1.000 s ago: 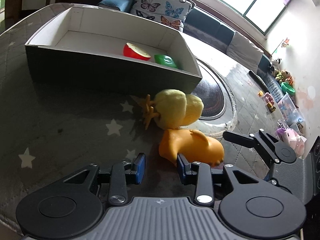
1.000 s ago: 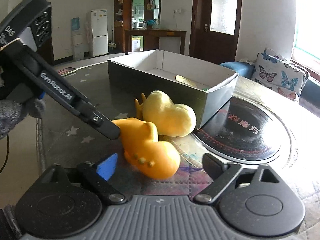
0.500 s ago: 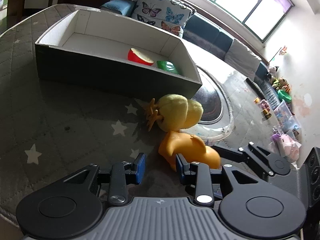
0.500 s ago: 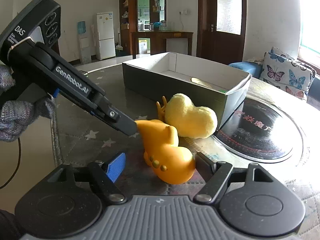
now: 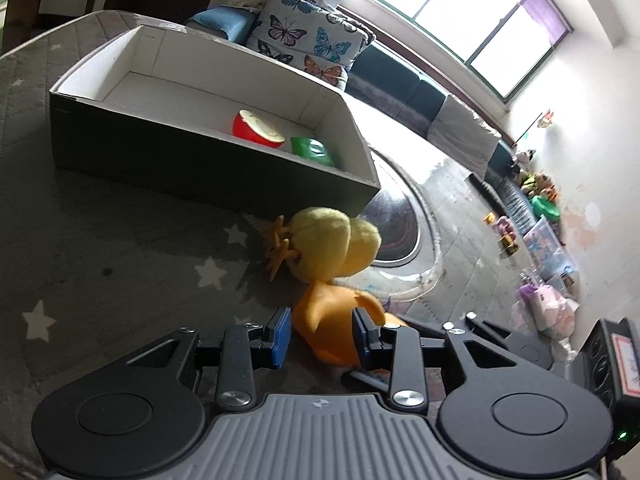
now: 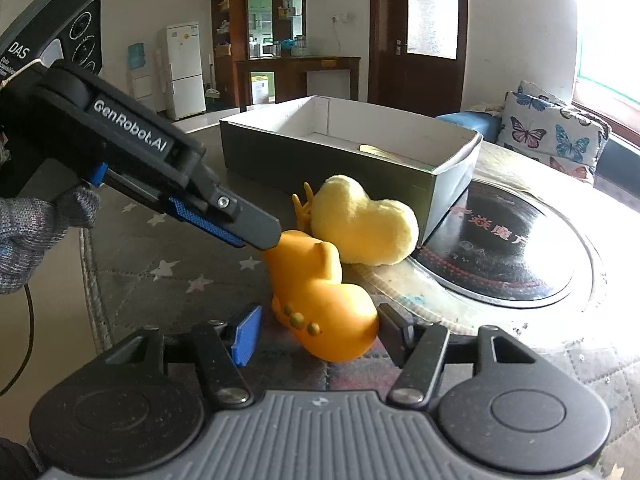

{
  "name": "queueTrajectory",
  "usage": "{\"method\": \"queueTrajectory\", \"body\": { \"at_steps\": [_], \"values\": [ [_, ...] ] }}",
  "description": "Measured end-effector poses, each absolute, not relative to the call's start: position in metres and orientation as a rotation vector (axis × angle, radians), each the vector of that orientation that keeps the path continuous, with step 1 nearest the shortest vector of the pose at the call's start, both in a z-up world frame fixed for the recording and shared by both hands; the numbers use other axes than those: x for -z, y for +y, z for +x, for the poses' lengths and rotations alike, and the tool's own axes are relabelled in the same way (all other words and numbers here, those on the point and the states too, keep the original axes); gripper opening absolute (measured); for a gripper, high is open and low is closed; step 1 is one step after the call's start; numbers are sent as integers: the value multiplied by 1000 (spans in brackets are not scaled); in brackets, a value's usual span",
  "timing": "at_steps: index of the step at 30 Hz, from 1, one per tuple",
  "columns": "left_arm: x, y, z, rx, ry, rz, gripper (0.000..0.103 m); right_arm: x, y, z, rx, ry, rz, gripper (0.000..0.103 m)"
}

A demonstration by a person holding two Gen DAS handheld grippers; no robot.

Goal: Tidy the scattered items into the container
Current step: 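Lower the left gripper around the orange rubber duck and close on it, then lift the orange rubber duck up off the table with the left gripper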

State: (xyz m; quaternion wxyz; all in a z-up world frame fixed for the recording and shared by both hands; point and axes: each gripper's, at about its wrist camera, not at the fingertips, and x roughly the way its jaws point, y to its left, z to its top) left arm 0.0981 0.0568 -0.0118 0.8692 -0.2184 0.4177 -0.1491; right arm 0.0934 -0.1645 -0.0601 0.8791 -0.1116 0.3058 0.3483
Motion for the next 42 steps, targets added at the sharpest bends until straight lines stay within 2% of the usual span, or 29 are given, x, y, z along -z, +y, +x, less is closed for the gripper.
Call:
{"method": "queueTrajectory", "body": {
  "at_steps": [10, 25, 29, 33, 38, 42],
  "values": [
    [24, 61, 105, 303, 848, -581, 38, 64, -165, 96, -690, 653, -198, 53],
    [40, 68, 111, 269, 856, -696, 40, 62, -165, 94, -675, 651, -192, 52],
    [40, 69, 110, 266, 843, -704, 36, 63, -164, 93, -666, 649, -192, 52],
    [37, 70, 109, 264, 825, -691, 21, 62, -164, 91, -661, 649, -190, 50],
    [37, 70, 106, 266, 816, -686, 21, 63, -163, 89, -656, 649, -192, 50],
    [42, 75, 108, 250, 833, -742, 26, 63, -163, 88, -657, 650, -192, 49]
  ]
}}
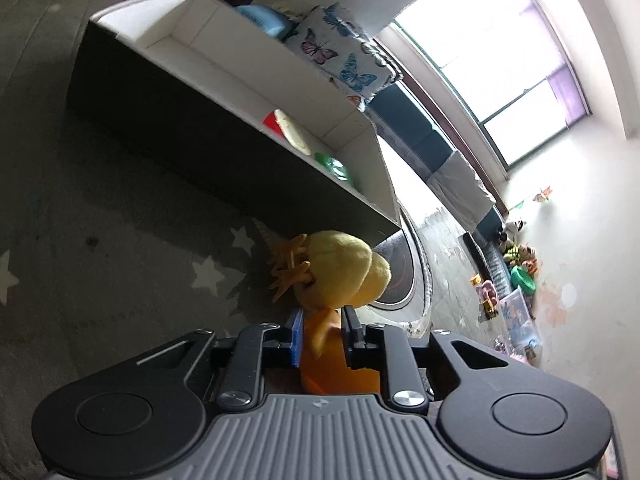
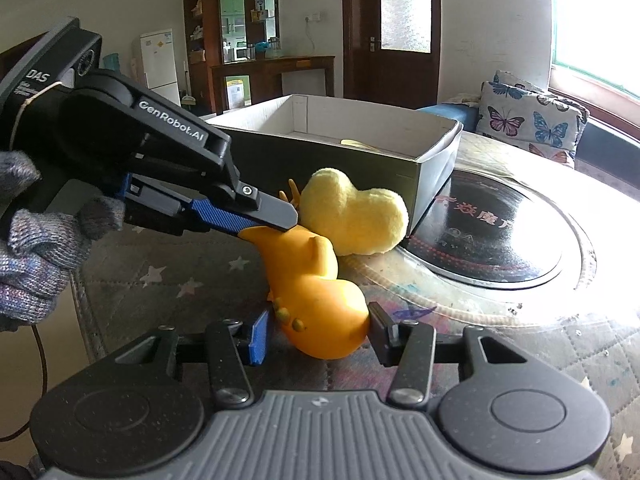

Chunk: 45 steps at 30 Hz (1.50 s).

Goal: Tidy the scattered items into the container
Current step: 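Lift the orange rubber duck up off the table with the left gripper, then carry the orange duck into the gray box and open the left gripper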

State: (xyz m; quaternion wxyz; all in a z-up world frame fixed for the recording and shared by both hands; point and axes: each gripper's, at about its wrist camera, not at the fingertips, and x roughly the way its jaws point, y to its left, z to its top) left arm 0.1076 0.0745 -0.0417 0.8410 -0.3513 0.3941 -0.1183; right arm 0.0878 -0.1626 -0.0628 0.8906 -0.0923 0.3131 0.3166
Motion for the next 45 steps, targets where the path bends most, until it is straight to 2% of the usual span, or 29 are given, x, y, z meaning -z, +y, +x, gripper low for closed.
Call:
{"method": "queueTrajectory", "body": {
  "at_steps": [3, 15, 25, 34, 45],
  "values": [
    [45, 76, 109, 251, 845, -757, 35, 63, -163, 88, -661, 652, -190, 49],
    [55, 77, 109, 220, 850, -848, 44, 62, -164, 89, -664, 652, -187, 49],
    [73, 83, 103, 190, 843, -1000, 46, 63, -164, 90, -659, 653, -185, 49],
    [75, 85, 96, 189, 848, -1009, 44, 62, -163, 86, -663, 653, -187, 48],
    [34, 98, 81, 179, 749, -1031, 44, 25, -151, 74, -687, 551, -212, 48]
  ]
}}
